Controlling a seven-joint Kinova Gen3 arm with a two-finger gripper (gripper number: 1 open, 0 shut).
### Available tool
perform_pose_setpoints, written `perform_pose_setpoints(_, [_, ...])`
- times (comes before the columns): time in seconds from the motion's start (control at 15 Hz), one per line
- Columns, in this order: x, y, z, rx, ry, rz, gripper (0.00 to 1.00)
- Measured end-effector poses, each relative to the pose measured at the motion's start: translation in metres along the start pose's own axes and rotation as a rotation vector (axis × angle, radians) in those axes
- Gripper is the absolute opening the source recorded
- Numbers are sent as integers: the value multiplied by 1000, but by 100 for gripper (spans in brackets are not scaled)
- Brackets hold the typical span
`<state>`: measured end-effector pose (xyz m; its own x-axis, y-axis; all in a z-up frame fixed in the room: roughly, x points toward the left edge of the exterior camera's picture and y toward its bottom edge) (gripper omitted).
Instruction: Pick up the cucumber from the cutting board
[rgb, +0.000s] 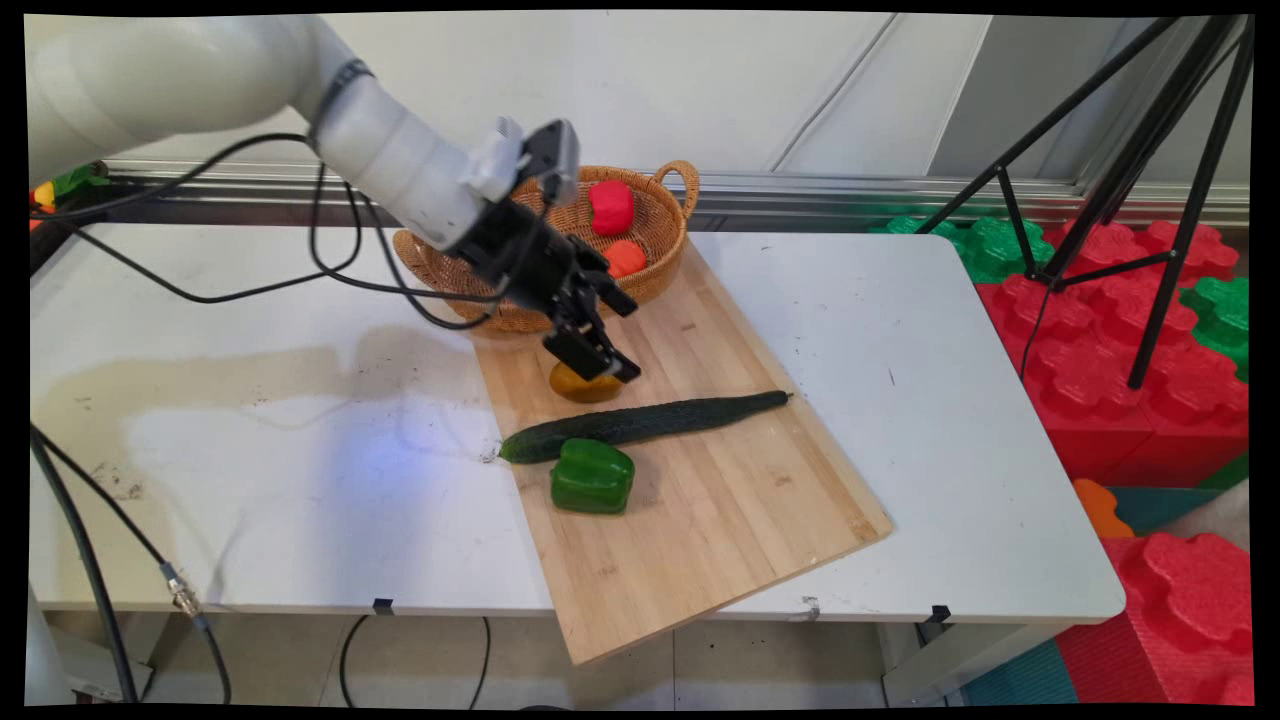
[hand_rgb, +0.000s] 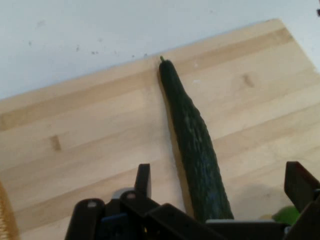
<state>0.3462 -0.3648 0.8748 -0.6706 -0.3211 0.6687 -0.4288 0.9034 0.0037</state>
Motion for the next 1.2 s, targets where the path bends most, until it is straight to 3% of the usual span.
perform_pose_setpoints(0.6, [2, -9, 72, -8, -91, -17, 100])
perform_pose_setpoints(1.2, [1, -10, 107, -11, -125, -7, 100])
